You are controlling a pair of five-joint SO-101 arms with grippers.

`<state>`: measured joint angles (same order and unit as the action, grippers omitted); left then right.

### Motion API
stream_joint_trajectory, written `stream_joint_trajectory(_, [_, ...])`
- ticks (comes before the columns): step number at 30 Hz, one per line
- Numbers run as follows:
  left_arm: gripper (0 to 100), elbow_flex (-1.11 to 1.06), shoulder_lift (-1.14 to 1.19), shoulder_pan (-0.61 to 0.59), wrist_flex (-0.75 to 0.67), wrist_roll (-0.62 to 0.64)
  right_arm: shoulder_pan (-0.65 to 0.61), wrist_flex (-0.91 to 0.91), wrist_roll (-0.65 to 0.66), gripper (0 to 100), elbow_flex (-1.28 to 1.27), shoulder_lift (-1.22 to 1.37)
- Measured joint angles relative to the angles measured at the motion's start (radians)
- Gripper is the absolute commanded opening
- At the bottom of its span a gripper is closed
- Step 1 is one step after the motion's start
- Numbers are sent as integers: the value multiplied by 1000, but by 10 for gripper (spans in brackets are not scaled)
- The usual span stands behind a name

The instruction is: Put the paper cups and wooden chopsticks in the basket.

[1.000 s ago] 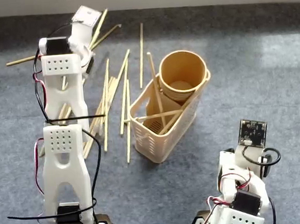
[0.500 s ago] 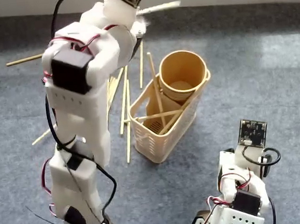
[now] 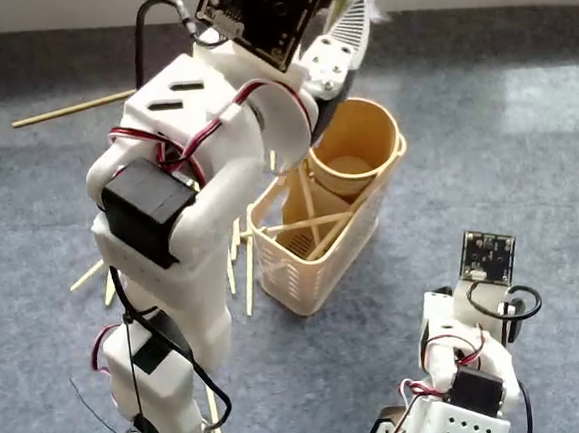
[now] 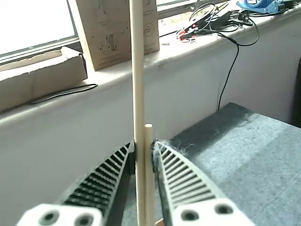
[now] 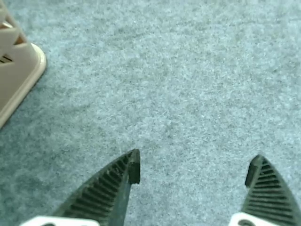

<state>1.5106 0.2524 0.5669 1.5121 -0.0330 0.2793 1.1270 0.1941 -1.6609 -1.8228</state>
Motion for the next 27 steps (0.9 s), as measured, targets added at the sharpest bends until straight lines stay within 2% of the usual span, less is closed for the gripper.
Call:
stream_joint_trajectory(6, [5,2,0,37,74,58,0,0,0,347,0,0])
stream_joint_trajectory(16, [12,2,0,48,169,66,0,0,0,347,0,0])
stream_joint_trajectory(21, [106,2,0,49,170,66,0,0,0,347,0,0])
stream_joint_trajectory(27, [108,2,0,48,189,66,0,0,0,347,0,0])
